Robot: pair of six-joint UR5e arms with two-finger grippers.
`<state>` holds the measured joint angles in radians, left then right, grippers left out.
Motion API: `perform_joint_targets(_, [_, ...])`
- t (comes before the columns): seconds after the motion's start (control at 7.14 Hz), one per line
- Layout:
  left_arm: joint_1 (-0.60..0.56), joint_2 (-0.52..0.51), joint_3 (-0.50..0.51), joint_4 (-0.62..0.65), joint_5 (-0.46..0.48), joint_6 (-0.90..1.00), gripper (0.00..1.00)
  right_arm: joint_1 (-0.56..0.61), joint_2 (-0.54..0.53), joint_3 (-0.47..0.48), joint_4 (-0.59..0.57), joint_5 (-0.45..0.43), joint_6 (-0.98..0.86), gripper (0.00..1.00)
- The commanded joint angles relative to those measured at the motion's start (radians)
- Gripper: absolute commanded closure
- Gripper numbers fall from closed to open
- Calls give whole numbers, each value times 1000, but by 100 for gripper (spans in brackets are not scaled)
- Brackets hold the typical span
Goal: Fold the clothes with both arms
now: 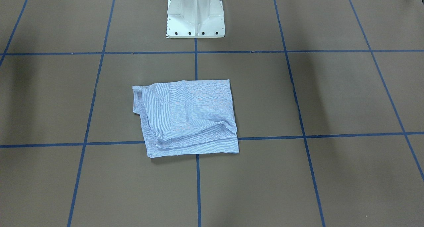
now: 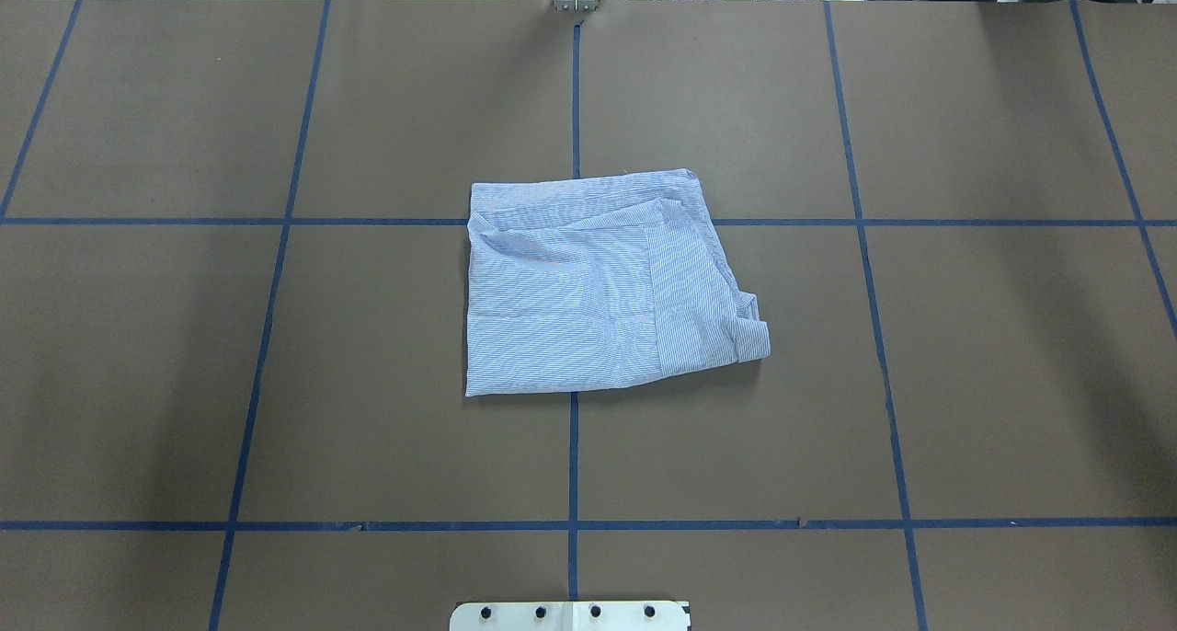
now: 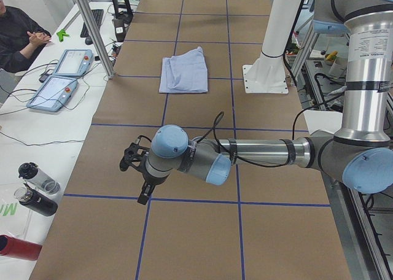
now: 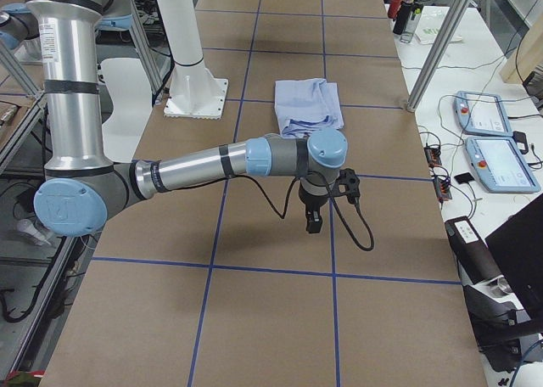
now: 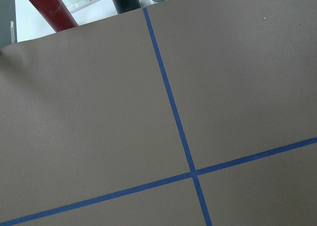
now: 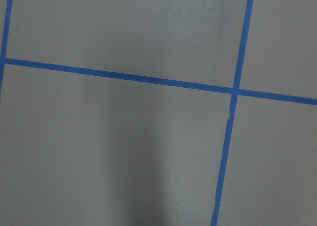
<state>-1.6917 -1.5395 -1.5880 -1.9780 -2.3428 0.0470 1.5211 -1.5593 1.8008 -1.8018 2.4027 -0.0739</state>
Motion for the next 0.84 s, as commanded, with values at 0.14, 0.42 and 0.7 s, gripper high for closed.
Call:
perform_joint_targets(0.14, [18, 9, -19, 1, 133, 4, 0, 13, -34, -53, 1, -5, -7, 0])
perform_joint_targets(0.42, [107, -8, -23, 110, 192, 1, 0, 13, -42, -57, 1, -7, -6, 0])
perform_joint_targets(0.7, [107, -14, -78, 258, 182, -7, 0, 13, -30, -61, 1, -27, 0, 0])
